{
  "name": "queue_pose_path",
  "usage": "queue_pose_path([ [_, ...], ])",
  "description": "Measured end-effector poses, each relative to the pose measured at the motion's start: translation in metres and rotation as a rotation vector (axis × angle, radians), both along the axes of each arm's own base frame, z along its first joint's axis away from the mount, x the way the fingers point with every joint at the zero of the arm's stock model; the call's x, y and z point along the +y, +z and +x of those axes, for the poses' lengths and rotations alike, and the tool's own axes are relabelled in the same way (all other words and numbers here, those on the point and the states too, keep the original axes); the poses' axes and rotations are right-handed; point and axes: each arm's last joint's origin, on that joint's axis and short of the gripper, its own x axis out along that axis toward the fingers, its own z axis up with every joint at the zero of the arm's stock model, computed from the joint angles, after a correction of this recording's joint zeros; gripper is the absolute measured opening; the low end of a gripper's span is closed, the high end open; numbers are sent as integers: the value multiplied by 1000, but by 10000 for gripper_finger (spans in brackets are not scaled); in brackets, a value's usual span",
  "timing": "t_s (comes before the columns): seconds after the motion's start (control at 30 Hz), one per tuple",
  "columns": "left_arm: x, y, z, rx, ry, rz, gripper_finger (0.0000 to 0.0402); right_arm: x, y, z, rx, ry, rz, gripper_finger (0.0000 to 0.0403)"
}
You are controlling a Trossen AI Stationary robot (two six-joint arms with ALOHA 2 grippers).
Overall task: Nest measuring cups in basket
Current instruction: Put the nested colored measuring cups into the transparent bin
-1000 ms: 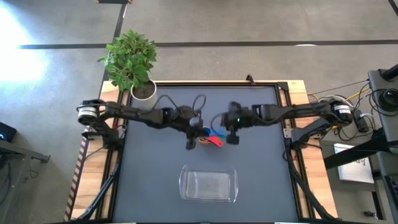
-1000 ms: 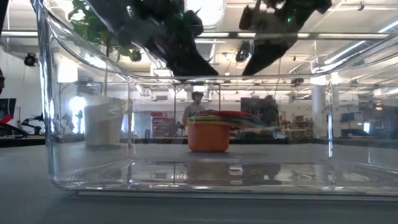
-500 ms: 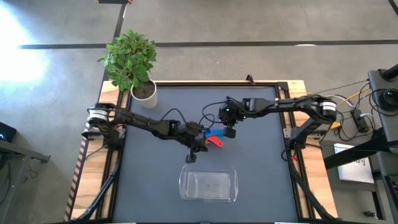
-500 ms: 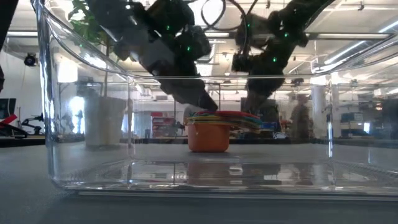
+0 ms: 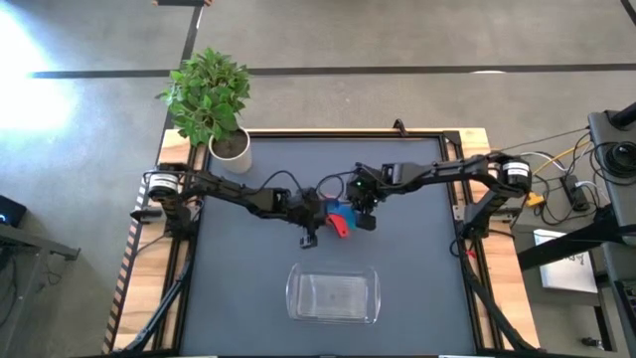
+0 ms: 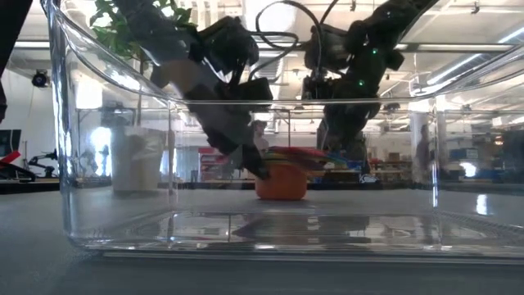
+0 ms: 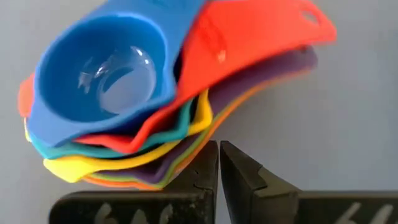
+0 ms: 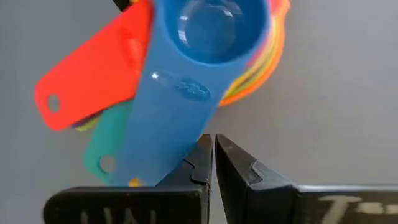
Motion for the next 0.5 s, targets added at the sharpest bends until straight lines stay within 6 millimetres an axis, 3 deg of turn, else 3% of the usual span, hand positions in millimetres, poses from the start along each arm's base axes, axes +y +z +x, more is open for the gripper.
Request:
queue_pose_path([
  [0.5, 13, 8, 7, -111, 56, -7, 0, 32, 2, 6, -15, 53, 29, 8],
])
